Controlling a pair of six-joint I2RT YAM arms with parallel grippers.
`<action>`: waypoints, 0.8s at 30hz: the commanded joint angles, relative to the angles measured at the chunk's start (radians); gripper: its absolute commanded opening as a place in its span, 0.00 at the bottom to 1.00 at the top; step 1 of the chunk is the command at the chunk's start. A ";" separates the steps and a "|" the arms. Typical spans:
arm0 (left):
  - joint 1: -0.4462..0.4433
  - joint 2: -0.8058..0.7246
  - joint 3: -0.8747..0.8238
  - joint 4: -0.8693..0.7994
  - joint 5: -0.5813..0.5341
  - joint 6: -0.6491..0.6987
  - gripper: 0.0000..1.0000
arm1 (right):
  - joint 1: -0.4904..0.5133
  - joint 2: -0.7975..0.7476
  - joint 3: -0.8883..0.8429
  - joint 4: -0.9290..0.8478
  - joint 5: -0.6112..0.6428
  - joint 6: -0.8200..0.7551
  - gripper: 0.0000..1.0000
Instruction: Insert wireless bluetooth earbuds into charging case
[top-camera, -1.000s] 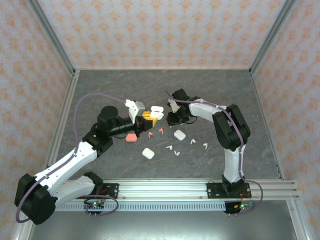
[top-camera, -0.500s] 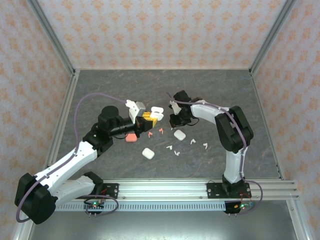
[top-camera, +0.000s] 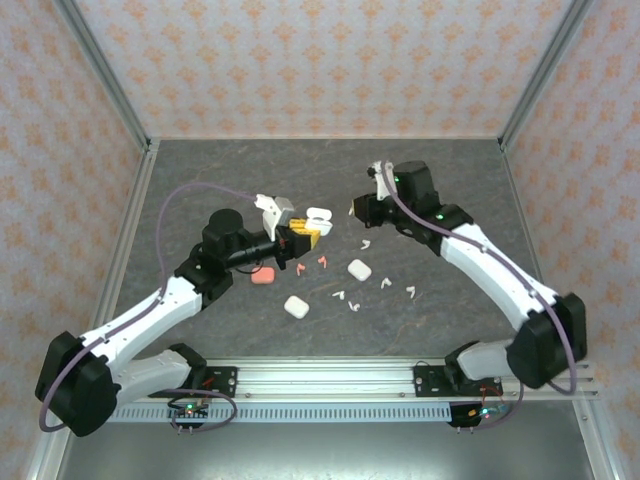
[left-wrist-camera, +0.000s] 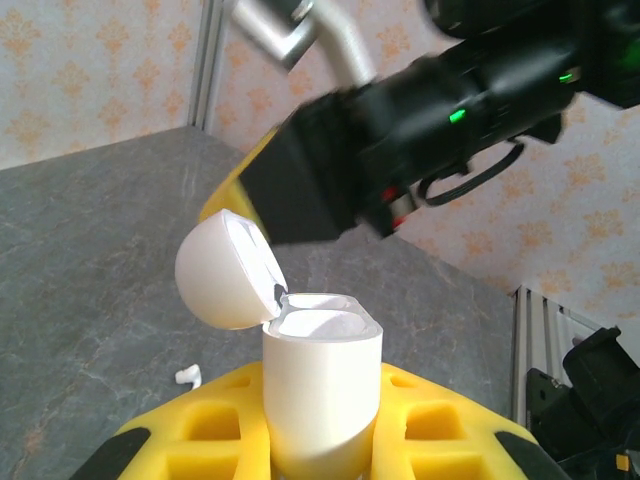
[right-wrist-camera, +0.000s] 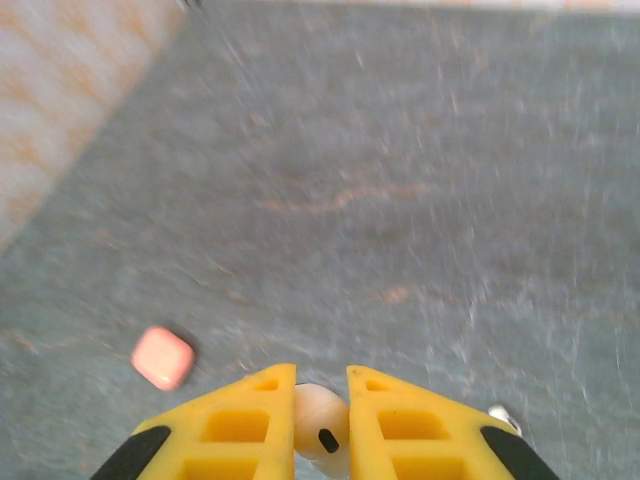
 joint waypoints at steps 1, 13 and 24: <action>-0.015 0.014 0.042 0.088 -0.006 -0.029 0.00 | 0.001 -0.099 -0.045 0.109 -0.042 0.023 0.16; -0.043 0.073 0.074 0.140 -0.007 -0.044 0.00 | 0.101 -0.256 -0.092 0.304 -0.066 0.035 0.16; -0.046 0.076 0.076 0.139 -0.017 -0.043 0.00 | 0.183 -0.211 -0.107 0.329 -0.057 0.033 0.16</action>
